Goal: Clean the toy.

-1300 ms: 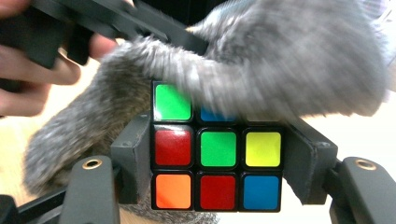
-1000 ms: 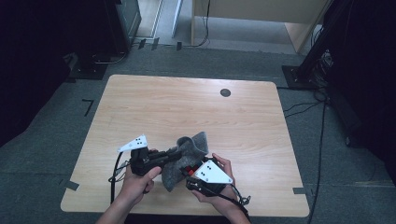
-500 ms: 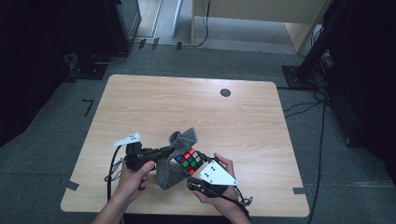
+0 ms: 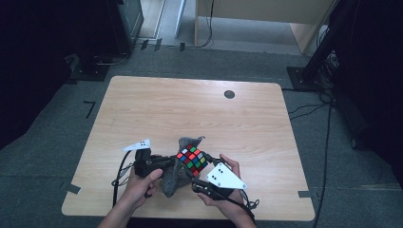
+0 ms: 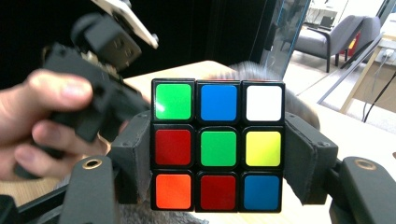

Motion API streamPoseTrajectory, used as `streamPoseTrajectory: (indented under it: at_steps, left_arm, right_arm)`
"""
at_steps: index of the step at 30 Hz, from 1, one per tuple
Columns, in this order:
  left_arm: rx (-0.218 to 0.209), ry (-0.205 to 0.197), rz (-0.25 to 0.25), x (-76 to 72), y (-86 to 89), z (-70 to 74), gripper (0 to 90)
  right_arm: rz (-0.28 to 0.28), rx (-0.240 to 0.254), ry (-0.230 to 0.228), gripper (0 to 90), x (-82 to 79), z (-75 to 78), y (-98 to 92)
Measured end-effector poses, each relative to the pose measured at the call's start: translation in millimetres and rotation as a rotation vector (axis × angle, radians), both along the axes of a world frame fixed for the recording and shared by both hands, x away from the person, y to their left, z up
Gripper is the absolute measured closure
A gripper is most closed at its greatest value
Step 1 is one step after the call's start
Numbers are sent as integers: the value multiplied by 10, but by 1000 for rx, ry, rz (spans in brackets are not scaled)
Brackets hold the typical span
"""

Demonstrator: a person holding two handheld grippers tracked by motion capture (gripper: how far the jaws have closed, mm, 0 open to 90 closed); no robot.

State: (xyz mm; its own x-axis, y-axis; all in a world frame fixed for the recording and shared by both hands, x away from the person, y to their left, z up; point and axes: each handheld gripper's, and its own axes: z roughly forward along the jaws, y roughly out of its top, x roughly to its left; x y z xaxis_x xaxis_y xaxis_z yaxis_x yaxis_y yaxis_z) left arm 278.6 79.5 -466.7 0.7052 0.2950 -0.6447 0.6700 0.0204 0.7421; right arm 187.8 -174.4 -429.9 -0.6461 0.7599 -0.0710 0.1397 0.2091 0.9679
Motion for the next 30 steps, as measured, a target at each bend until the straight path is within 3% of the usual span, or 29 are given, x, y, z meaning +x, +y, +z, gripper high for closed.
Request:
streamPoseTrajectory:
  at_steps: [3,5,7,10,11,14,18,20,26,28,30]
  left_arm:
    - [-49,2,5,13,61,23,824]
    - [-45,4,1,14,52,12,823]
    - [-19,20,-11,9,11,-12,822]
    - [60,42,-27,-4,-84,-62,821]
    - [63,41,-18,-11,-96,-68,821]
    - [43,36,-5,-5,-52,-38,822]
    - [-63,29,33,22,103,42,819]
    - [-57,33,36,33,114,44,817]
    - [28,81,-23,6,-73,-75,818]
    - [23,78,-26,1,-66,-64,819]
    - [-22,68,-17,2,-4,-9,819]
  right_arm:
    - [-4,0,7,348,6,-10,-9]
    - [-4,1,6,348,3,-3,-3]
    - [-6,-4,1,348,-4,8,7]
    - [-16,-7,4,348,-4,18,13]
    - [-20,-11,7,348,5,15,11]
    - [-21,-5,16,348,18,-8,-6]
    - [-26,-20,23,347,22,-31,-17]
    - [-31,-20,26,348,23,-29,-13]
    - [-30,-12,17,348,19,5,4]
    - [-33,-7,18,348,19,10,-18]
    - [-32,3,13,348,17,9,-29]
